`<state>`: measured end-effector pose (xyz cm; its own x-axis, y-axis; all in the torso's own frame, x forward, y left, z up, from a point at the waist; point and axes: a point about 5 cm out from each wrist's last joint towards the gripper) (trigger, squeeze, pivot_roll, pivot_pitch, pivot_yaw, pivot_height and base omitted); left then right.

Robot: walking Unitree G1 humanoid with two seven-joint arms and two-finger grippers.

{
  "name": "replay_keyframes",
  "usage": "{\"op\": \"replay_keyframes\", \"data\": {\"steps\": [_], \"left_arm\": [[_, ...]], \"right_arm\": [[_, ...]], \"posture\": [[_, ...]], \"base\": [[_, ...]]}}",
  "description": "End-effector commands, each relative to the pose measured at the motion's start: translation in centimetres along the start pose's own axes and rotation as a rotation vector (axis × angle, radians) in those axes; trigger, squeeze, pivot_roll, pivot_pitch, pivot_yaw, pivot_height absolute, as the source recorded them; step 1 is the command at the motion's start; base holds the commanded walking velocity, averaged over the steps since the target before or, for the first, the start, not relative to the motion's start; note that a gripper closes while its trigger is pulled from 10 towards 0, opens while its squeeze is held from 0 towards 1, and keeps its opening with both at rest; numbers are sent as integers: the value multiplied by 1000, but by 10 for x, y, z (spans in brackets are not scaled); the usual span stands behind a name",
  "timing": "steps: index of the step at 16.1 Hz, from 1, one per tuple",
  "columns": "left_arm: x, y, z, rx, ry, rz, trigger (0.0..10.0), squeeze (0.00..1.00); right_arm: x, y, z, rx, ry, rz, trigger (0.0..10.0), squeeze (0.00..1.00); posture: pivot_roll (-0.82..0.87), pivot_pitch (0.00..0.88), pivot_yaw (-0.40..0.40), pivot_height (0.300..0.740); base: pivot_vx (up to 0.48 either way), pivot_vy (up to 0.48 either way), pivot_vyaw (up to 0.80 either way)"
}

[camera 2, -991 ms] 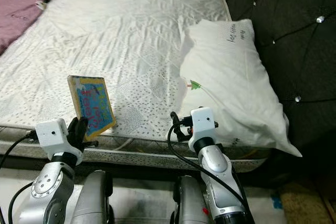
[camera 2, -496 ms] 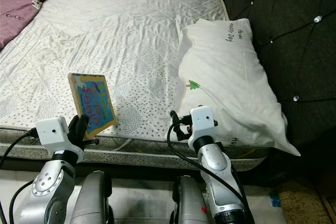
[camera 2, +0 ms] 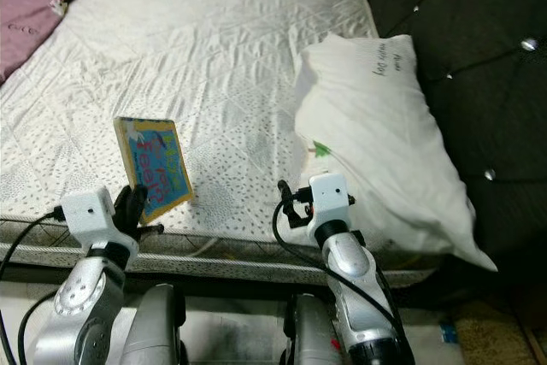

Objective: Clean up the room

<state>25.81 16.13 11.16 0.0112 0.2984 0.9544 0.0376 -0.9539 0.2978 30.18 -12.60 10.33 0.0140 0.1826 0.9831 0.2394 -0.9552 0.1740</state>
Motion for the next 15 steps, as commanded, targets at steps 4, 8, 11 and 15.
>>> {"op": "replay_keyframes", "data": {"steps": [4,8,11,15], "left_arm": [[1,1,1,0,0,13,10000,0],[2,1,2,-11,2,11,10000,0],[2,1,3,-8,3,12,10000,0],[5,3,2,-20,20,7,10000,0]], "right_arm": [[-4,7,0,-31,-14,-5,10000,0],[-6,8,1,-39,-25,3,10000,0],[-5,8,2,-41,-16,0,10000,0],[-4,6,2,-26,-6,-13,10000,0]], "posture": [[21,167,-49,585],[21,166,-47,585],[21,164,-47,585],[21,164,-47,585]], "base": [[0,0,-241],[0,0,-513],[0,0,-448],[0,0,0]]}}
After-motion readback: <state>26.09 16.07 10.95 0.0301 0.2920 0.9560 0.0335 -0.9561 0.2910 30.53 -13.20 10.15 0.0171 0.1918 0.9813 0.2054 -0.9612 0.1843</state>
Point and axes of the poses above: a point about 5 cm out from each wrist's last joint towards the gripper, its own z axis pointing out of the wrist towards the gripper, its own x axis along the axis of the wrist's last joint, y = z × x, and after that the axes turned 6 degrees about -z, right-handed
